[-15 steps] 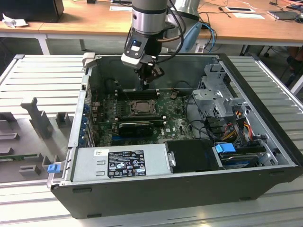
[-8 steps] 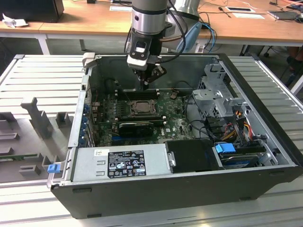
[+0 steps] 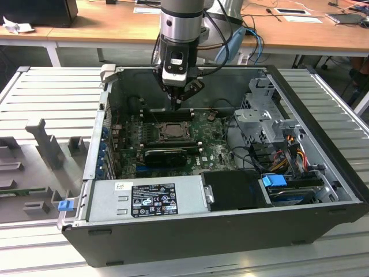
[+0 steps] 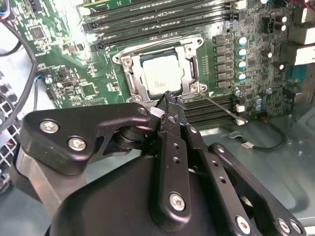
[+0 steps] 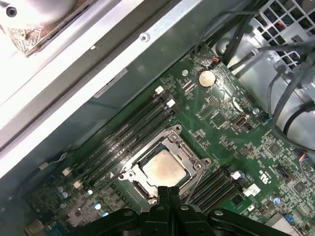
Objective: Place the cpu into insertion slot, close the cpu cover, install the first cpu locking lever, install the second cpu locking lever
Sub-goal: 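Install the first cpu locking lever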
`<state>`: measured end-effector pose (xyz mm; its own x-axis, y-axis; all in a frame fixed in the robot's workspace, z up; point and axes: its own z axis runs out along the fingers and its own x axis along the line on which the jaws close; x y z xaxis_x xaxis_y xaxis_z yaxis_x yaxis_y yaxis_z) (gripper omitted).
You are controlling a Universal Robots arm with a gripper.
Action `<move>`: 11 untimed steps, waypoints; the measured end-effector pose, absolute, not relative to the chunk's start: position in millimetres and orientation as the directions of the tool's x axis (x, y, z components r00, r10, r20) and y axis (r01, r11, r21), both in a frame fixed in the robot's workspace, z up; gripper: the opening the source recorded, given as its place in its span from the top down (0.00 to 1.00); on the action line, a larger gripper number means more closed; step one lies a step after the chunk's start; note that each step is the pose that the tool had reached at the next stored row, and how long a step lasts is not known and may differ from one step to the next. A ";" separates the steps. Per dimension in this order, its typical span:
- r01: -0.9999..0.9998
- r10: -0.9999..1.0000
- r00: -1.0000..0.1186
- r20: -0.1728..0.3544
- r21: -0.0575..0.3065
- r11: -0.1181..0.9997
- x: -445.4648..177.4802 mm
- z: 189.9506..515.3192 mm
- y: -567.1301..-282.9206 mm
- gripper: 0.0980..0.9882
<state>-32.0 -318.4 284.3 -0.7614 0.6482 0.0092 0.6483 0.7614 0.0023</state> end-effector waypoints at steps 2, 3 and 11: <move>0.624 0.624 -0.781 0.009 0.002 0.781 -32.1 284.3 -318.4 0.99; 0.616 0.616 -0.788 0.009 0.002 0.788 -32.4 284.3 -318.4 0.99; 0.457 0.457 -0.889 0.009 0.002 0.889 -32.7 283.5 -318.4 0.99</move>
